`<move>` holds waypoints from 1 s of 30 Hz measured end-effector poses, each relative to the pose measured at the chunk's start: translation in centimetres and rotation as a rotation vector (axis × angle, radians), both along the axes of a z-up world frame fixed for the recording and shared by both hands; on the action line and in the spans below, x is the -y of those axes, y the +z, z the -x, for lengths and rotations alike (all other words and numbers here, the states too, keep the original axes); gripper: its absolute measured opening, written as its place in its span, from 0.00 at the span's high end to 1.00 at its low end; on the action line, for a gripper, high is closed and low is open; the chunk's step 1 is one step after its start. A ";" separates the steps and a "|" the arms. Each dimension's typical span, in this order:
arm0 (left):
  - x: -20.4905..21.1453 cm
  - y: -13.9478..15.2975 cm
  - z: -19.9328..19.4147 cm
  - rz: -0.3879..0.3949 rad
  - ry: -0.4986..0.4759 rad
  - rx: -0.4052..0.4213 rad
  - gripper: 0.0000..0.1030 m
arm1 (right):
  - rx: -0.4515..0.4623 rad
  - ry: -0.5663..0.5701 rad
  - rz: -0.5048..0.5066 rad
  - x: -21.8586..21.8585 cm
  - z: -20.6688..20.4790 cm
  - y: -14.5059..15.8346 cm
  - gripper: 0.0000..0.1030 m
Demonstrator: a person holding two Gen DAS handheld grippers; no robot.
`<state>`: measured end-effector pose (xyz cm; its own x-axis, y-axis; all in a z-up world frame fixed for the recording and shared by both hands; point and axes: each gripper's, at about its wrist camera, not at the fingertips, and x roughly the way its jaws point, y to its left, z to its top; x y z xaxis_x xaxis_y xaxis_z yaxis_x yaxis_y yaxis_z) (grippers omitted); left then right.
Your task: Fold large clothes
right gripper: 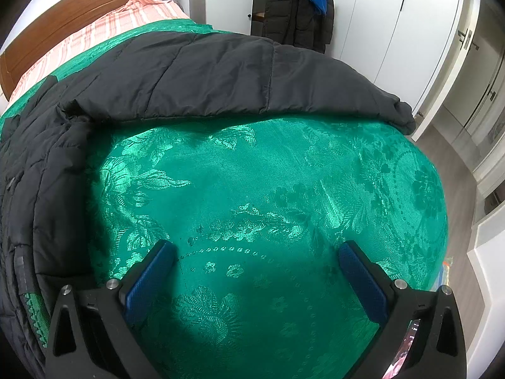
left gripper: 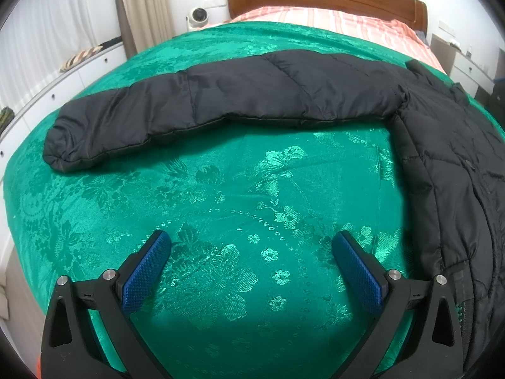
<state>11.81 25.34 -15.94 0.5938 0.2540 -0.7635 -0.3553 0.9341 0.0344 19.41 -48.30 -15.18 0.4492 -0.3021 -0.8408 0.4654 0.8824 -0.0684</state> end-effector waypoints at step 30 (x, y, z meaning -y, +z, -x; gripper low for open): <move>-0.3 -0.1 -0.3 -0.004 -0.010 0.005 0.00 | 0.696 -0.422 -1.016 23.6 -0.9 -2.1 0.18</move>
<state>12.10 25.67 -16.05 0.6005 0.2511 -0.7591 -0.3460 0.9375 0.0364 20.34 -71.88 -17.24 0.9079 0.1044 -0.4061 0.3853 0.1742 0.9062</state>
